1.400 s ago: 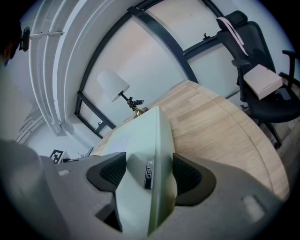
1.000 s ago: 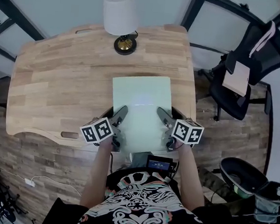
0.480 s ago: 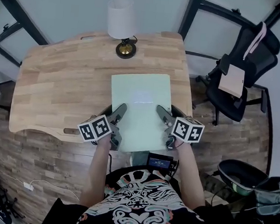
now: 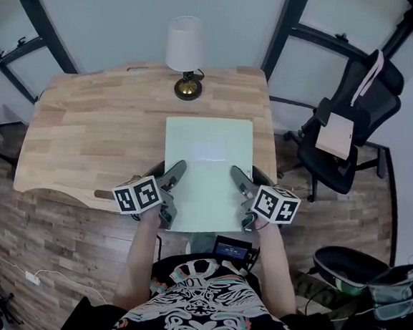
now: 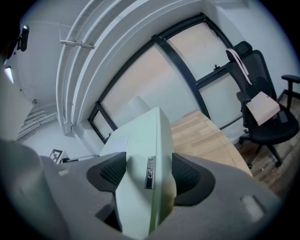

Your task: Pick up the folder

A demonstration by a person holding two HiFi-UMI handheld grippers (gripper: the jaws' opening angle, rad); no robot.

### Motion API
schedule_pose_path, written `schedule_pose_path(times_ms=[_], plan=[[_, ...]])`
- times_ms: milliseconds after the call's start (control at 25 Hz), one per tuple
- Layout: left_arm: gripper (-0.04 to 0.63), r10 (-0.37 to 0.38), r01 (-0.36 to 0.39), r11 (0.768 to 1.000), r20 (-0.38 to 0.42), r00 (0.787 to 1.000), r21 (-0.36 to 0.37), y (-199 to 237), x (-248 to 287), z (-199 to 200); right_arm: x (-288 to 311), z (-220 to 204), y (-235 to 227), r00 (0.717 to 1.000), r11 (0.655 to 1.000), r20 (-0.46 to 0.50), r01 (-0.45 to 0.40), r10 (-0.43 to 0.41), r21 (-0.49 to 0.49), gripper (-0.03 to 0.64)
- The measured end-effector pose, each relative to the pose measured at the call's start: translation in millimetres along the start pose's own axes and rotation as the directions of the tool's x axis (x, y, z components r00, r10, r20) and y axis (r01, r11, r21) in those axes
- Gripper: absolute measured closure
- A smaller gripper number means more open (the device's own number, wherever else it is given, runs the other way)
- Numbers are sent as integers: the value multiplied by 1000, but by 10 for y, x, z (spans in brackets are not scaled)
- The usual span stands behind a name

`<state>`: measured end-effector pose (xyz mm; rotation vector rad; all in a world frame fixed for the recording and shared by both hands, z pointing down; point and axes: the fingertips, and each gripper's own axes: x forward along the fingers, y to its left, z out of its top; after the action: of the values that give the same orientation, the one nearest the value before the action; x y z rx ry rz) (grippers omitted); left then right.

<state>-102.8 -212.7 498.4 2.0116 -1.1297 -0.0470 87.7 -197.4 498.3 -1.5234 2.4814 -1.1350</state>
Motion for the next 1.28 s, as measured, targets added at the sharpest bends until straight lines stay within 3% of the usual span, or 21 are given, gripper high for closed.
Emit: schedule_pose_path(times_ms=[480,1280], plan=[[301,-7,7,999,8,1000,35,-188,-166,-27,-242,-1,90,1000,1000,31,3,-2,-11,322],[301,-3,3,1000,15,1000,25,-201,-234,-45,-287,-6,135,1000,1000,28,-1,2,-23,325]])
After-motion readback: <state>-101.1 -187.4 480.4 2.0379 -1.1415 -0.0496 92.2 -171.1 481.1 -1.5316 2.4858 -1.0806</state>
